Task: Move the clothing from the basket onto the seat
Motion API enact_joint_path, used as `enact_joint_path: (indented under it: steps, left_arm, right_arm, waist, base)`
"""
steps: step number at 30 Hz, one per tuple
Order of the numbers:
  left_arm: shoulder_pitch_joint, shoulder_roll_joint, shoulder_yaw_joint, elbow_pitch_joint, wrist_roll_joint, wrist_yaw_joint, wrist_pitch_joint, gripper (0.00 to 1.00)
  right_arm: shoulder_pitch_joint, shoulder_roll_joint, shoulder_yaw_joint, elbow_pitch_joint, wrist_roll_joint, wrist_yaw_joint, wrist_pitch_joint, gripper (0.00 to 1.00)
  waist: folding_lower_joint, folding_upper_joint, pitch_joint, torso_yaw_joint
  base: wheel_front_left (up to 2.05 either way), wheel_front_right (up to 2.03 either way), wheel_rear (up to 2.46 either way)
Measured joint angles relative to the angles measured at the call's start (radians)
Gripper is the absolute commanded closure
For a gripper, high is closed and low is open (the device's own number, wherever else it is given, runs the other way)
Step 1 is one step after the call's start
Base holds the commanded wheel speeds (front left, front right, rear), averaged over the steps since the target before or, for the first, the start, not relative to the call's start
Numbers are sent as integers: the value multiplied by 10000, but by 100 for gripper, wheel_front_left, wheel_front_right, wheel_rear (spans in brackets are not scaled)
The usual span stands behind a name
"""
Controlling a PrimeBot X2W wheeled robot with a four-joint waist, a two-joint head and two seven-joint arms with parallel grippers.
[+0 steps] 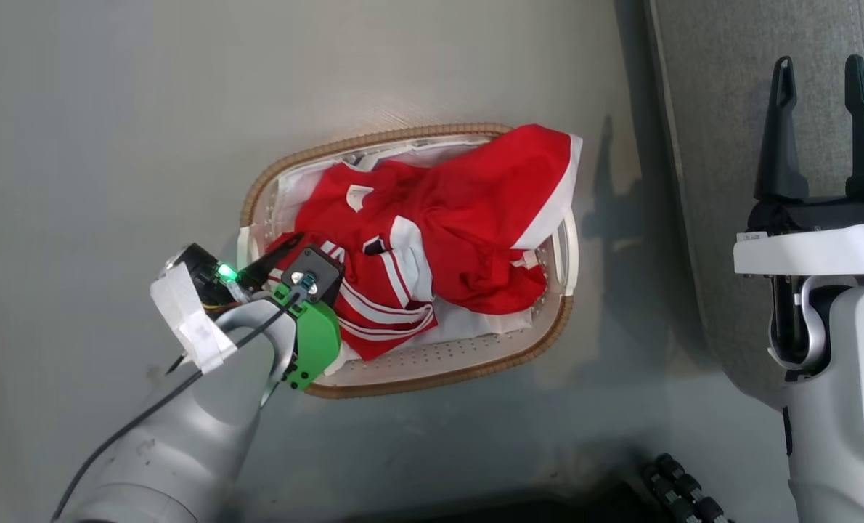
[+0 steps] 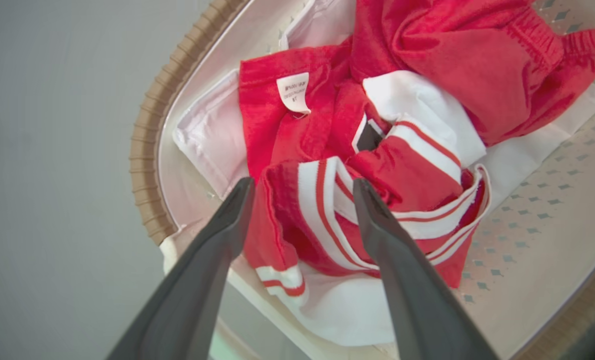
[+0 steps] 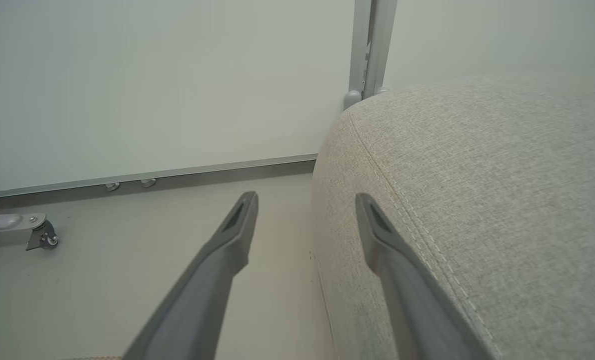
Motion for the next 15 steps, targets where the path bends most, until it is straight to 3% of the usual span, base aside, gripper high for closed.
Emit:
enact_joint_path:
  steps: [12,13,15]
  left_arm:
    - [-581,67,-121,930,-192,42,451,0]
    - [-581,59,-142,953,-222,42,460,4]
    - [-581,35,-201,988,-253,36,535,25]
  right_arm:
    - [-140,0,207,10,313,0,0,0]
    - [-140,0,228,12,328,0,0,0]
    - [-140,0,286,15,372,0,0,0]
  waist:
    - [0,0,584,-500]
    - [0,0,583,-512]
    - [0,0,566,-530]
  base:
    - [0,0,0]
    - [0,0,0]
    - [0,0,0]
